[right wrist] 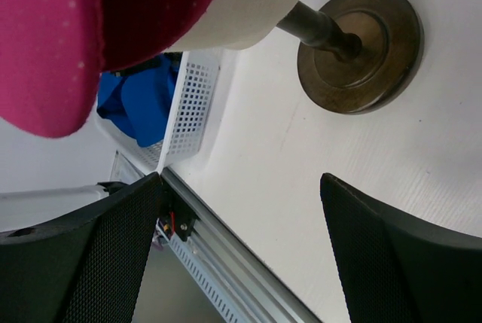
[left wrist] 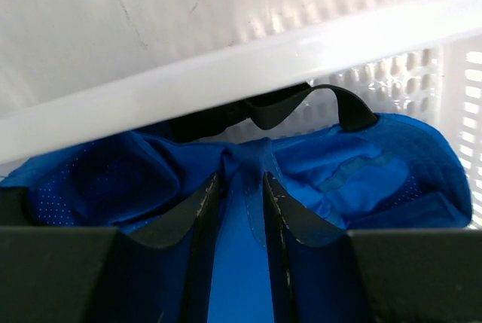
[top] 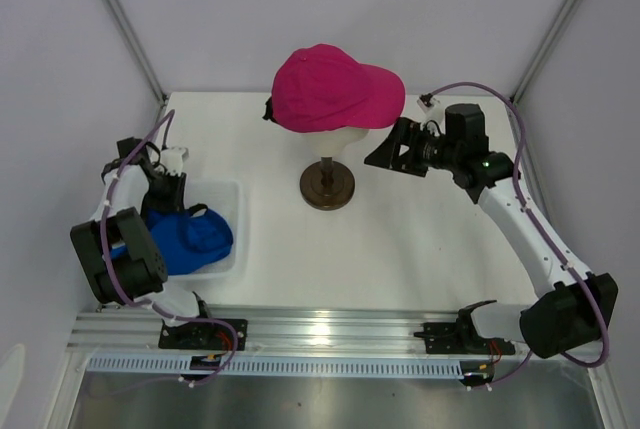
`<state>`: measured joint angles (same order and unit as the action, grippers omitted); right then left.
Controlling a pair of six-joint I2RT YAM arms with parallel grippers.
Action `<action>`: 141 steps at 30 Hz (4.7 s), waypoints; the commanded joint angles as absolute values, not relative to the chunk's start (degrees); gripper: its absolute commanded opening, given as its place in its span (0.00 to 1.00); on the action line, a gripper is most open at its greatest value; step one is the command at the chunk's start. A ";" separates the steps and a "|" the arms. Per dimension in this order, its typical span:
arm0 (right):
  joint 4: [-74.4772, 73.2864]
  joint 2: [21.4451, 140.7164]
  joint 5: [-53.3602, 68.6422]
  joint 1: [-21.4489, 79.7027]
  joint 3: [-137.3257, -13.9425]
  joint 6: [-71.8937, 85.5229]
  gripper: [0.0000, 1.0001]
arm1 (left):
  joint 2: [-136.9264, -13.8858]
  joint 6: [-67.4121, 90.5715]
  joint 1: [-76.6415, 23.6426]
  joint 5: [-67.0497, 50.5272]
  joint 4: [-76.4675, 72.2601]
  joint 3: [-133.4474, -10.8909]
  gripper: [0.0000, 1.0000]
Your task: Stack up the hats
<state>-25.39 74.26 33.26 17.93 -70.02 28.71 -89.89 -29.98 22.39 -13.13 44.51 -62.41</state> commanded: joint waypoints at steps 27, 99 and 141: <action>-30.67 68.47 25.22 17.93 -75.76 27.16 0.91 | -92.30 -22.42 21.80 -10.81 48.34 -66.89 0.01; 17.49 88.68 -19.42 90.36 -70.93 -84.46 0.73 | -38.67 60.47 18.46 -2.20 83.67 -76.29 0.01; -30.59 49.00 15.82 48.36 -66.84 69.84 0.00 | -27.78 17.66 15.73 -14.05 48.00 -74.76 1.00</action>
